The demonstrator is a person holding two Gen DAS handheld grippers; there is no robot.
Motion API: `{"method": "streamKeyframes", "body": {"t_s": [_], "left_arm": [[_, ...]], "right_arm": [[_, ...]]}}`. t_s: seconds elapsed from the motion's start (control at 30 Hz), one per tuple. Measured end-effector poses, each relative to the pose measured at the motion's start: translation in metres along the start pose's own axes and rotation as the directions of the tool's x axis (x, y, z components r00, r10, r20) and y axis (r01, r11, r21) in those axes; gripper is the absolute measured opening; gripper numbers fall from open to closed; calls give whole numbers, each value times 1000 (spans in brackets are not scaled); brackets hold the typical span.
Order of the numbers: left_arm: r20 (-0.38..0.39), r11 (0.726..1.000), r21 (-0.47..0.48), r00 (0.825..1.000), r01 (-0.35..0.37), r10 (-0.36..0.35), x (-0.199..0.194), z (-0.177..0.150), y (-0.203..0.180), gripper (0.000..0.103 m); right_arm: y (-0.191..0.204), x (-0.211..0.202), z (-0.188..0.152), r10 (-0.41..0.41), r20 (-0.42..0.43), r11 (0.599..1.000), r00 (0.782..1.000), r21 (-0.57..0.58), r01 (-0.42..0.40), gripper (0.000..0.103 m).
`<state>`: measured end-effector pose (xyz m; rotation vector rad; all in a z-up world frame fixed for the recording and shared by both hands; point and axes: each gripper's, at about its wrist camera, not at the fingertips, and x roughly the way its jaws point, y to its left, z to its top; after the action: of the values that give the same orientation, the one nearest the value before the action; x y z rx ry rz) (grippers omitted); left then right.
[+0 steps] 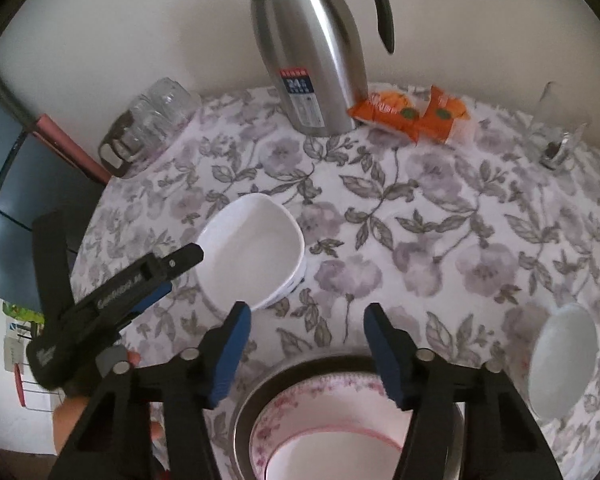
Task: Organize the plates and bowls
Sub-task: 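Grasp the MAX bowl rim with the left gripper while the right gripper grasps it too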
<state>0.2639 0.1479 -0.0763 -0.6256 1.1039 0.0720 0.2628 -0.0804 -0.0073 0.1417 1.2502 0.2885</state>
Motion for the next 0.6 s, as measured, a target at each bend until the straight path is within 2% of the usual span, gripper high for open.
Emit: {"method": "streamKeyframes", "body": {"t_s": [0.03, 0.27, 0.4, 0.6], "left_arm": [[-8, 1000, 4, 1000, 5, -5, 5, 1, -2, 72], [-25, 1000, -1, 1000, 17, -17, 22, 5, -1, 68], [-29, 1000, -11, 999, 26, -27, 27, 6, 2, 62], [-26, 999, -8, 999, 46, -47, 30, 8, 4, 61]], "right_arm": [[-1, 5, 3, 2, -9, 1000, 1000, 4, -2, 55], [0, 48, 20, -2, -83, 1000, 997, 2, 2, 46], [6, 61, 27, -11, -95, 1000, 995, -11, 10, 38], [11, 76, 32, -41, -108, 999, 993, -12, 40, 29]]}}
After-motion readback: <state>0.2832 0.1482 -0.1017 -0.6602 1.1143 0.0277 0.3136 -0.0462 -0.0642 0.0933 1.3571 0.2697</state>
